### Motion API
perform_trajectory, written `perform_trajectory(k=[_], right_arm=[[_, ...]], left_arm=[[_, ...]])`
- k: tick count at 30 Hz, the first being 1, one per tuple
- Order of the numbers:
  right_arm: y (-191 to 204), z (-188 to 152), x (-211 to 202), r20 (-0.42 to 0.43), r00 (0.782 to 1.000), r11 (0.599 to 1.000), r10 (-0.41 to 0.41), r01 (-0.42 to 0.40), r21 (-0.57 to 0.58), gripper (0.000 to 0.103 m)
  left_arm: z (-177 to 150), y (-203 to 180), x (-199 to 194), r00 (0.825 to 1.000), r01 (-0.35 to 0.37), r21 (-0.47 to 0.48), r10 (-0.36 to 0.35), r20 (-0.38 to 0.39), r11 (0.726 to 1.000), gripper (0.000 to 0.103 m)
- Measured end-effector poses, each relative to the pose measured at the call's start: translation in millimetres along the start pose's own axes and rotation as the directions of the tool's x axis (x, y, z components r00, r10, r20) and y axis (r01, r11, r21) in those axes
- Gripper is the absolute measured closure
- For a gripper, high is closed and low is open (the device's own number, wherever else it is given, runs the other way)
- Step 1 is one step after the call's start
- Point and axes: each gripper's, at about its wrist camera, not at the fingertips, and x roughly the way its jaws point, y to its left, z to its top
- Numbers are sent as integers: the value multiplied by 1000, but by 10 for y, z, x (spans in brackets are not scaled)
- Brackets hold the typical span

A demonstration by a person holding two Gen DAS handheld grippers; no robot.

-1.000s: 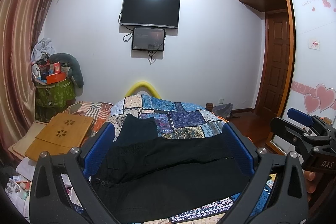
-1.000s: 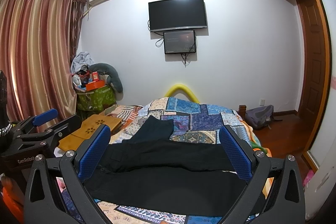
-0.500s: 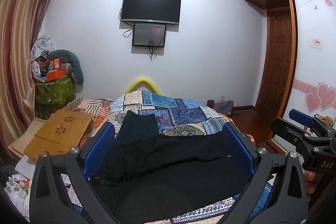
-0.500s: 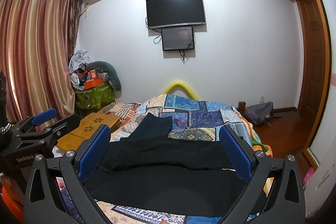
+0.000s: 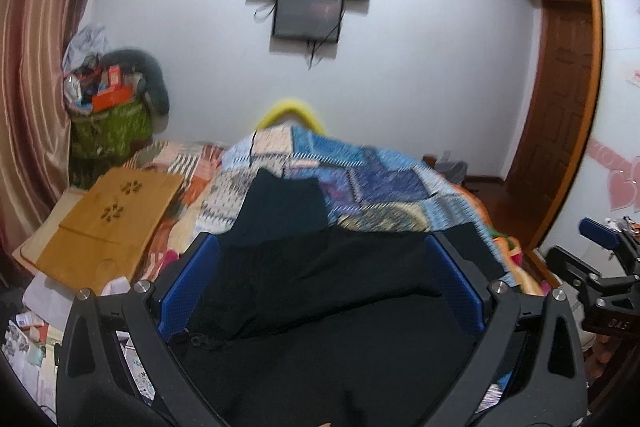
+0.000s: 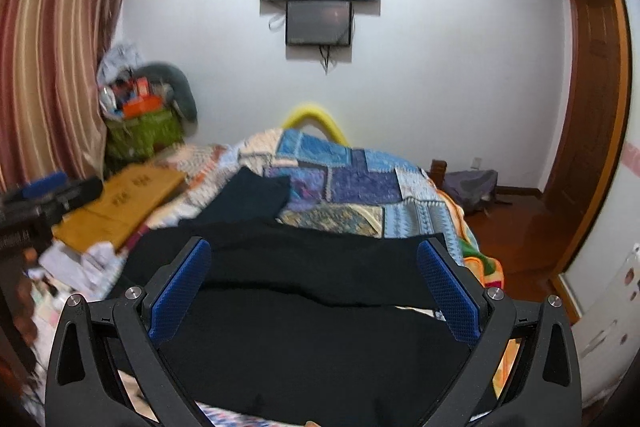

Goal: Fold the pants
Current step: 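Lower both tools onto the black pants waistband and close both grippers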

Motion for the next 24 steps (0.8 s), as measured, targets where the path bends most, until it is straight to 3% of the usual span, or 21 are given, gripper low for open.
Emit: perform_trajectory(k=[6, 10, 16, 20, 24], right_arm=[[-155, -8, 528, -122, 992, 1000, 20, -22, -16, 0], [-256, 83, 873, -168, 985, 998, 36, -42, -35, 0], [-416, 204, 1365, -230, 969, 995, 92, -97, -9, 0], [-482, 204, 1745, -271, 952, 988, 142, -153, -19, 0], [-455, 140, 2090, -343, 915, 969, 213, -244, -49, 2]], left_arm=[[-54, 464, 814, 988, -87, 14, 88, -126, 996, 0], [-90, 760, 1282, 973, -130, 32, 134, -190, 991, 9], [-183, 1215, 1965, 935, -141, 60, 153, -319, 988, 19], [-364, 1528, 2361, 891, -137, 65, 152, -428, 988, 30], [-672, 1885, 2744, 812, -151, 38, 146, -566, 988, 47]])
